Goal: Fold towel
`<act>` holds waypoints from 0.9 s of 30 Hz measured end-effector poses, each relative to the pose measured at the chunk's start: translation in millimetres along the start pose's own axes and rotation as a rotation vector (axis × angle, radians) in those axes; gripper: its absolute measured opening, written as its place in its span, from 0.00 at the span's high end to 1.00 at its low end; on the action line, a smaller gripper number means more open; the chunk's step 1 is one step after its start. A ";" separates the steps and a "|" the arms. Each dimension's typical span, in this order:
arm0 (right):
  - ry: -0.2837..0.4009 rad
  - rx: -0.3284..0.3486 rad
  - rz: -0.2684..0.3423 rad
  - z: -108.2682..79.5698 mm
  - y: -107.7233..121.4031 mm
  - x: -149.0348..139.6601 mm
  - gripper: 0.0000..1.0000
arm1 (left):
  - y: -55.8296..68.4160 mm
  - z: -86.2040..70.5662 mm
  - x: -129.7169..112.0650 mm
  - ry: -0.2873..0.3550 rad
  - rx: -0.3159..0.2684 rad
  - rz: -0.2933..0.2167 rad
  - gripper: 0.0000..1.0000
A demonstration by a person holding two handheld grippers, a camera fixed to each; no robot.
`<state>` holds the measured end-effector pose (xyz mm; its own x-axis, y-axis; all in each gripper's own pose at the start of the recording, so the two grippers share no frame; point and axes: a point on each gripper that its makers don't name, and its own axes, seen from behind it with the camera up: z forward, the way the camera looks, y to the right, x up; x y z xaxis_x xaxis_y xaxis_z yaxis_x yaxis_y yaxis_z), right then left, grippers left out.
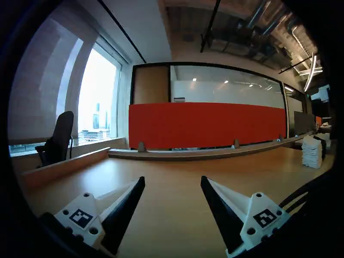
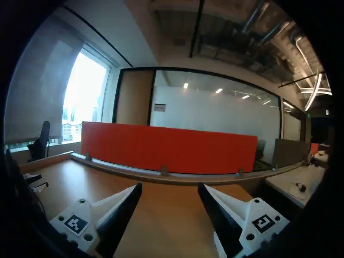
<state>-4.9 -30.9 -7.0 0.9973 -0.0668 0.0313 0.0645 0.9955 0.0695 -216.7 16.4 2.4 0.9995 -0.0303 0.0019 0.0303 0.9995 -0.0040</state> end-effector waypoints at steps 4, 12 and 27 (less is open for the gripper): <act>-0.003 0.001 -0.005 0.7 -1.6 -1.4 0.00 | 0.1 1.4 -3.1 -0.011 0.001 -0.002 0.04; 0.000 0.002 -0.003 1.2 -4.5 5.1 0.00 | 1.0 2.6 -3.5 -0.013 -0.001 -0.002 0.04; 0.025 -0.017 -0.012 0.3 6.2 8.9 0.00 | 0.7 3.7 -6.0 -0.012 -0.001 -0.002 0.04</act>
<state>4.4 -25.4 -5.9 0.9970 -0.0774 0.0055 0.0770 0.9956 0.0530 -222.7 17.3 6.1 0.9994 -0.0324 0.0144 0.0325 0.9995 -0.0046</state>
